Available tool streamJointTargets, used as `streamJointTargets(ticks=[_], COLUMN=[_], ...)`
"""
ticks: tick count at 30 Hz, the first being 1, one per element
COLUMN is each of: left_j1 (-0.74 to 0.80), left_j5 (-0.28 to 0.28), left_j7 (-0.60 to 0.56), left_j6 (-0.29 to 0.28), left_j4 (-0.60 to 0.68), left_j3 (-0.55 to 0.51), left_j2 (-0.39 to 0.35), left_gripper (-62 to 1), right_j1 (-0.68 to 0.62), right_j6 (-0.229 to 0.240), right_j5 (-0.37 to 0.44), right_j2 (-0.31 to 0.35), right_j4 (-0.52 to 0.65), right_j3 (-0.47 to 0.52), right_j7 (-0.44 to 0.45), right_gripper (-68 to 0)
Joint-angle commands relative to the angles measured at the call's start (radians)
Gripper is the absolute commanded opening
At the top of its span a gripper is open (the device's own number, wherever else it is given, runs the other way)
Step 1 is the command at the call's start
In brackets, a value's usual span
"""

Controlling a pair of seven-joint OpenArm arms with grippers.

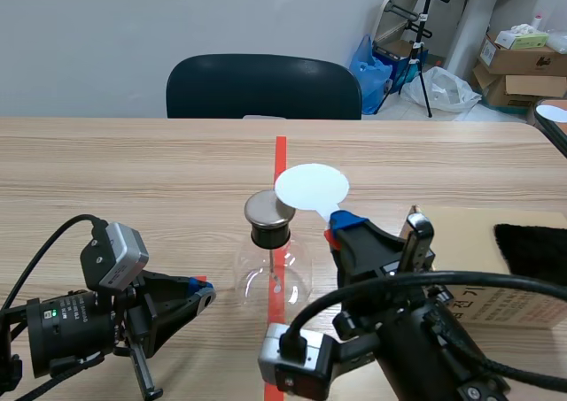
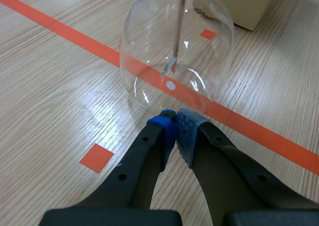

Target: Do the electroscope experiment

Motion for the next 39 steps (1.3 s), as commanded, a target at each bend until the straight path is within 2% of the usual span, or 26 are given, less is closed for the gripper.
streamJointTargets(ticks=[1, 12, 21, 39], left_j1=[-0.006, -0.006, -0.006, -0.006], left_j5=[-0.014, -0.014, -0.014, -0.014], left_j7=[-0.014, -0.014, -0.014, -0.014], left_j6=[-0.002, -0.002, -0.002, -0.002], left_j4=[0.019, 0.019, 0.019, 0.019], left_j3=[-0.003, -0.003, -0.003, -0.003], left_j2=[0.002, 0.002, 0.002, 0.002], left_gripper=[-57.7, -57.7, -57.7, -57.7], right_j1=[0.011, 0.011, 0.011, 0.011], right_j6=[-0.01, -0.01, -0.01, -0.01], right_j5=[-0.001, -0.001, -0.001, -0.001], right_j2=[0.005, 0.005, 0.005, 0.005], right_j4=[0.021, 0.021, 0.021, 0.021], right_j3=[0.001, 0.001, 0.001, 0.001], right_j7=[-0.031, -0.293, -0.43, -0.44], right_gripper=[-66.5, -66.5, -66.5, -66.5])
